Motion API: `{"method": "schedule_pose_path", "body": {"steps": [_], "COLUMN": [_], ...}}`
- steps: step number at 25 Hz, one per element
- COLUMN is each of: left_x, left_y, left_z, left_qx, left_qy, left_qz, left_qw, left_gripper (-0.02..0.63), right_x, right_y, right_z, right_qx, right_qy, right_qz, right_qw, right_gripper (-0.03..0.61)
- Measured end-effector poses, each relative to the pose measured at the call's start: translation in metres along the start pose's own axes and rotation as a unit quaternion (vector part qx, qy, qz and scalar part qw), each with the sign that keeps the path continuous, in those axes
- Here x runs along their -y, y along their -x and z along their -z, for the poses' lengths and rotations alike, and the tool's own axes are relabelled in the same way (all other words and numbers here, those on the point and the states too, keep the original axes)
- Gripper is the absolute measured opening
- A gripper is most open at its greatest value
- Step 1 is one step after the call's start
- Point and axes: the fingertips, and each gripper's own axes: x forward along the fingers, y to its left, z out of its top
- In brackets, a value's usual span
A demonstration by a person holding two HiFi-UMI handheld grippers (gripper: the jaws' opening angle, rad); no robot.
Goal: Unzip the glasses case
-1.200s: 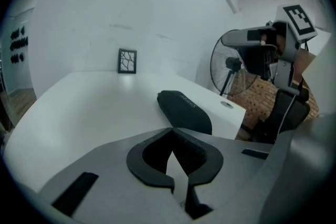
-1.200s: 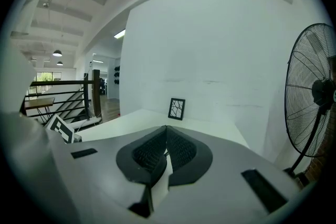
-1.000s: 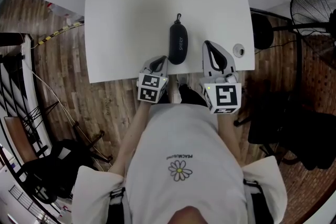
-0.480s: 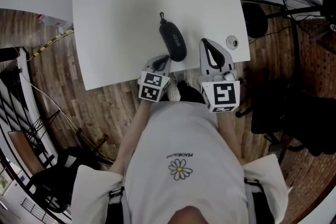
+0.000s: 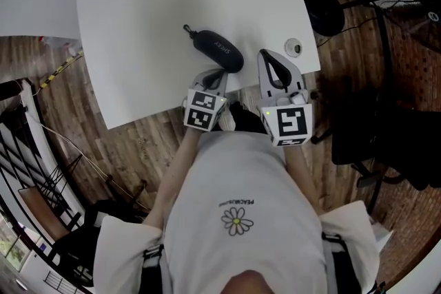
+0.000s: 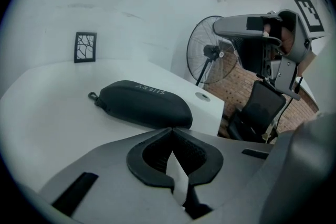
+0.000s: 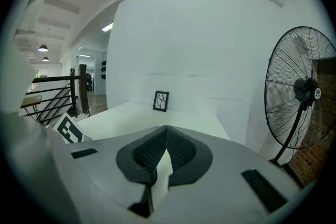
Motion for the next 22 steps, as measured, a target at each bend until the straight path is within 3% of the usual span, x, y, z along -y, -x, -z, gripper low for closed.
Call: {"method": "schedule_pose_path", "body": {"steps": [6, 15, 18, 22], "left_x": [0.008, 0.008, 0.011, 0.023], "left_y": [-0.024, -0.050, -0.048, -0.034], "left_z": [-0.017, -0.039, -0.037, -0.054], "left_qx": [0.007, 0.006, 0.003, 0.032], "left_qy": [0.002, -0.035, -0.033, -0.016], "left_qz": [0.006, -0.002, -0.001, 0.042], "left_qw": [1.0000, 0.9994, 0.9995, 0.9985], "left_gripper": [0.012, 0.012, 0.012, 0.012], "right_x": [0.020, 0.050, 0.044, 0.031], "right_y": [-0.004, -0.010, -0.009, -0.011], "right_z": [0.007, 0.024, 0.031, 0.034], "right_qx": [-0.005, -0.019, -0.026, -0.012], "right_qy": [0.010, 0.007, 0.012, 0.021], "right_qz": [-0.001, -0.002, -0.027, -0.076], "right_qw": [1.000, 1.000, 0.999, 0.997], "right_gripper": [0.006, 0.006, 0.006, 0.006]}}
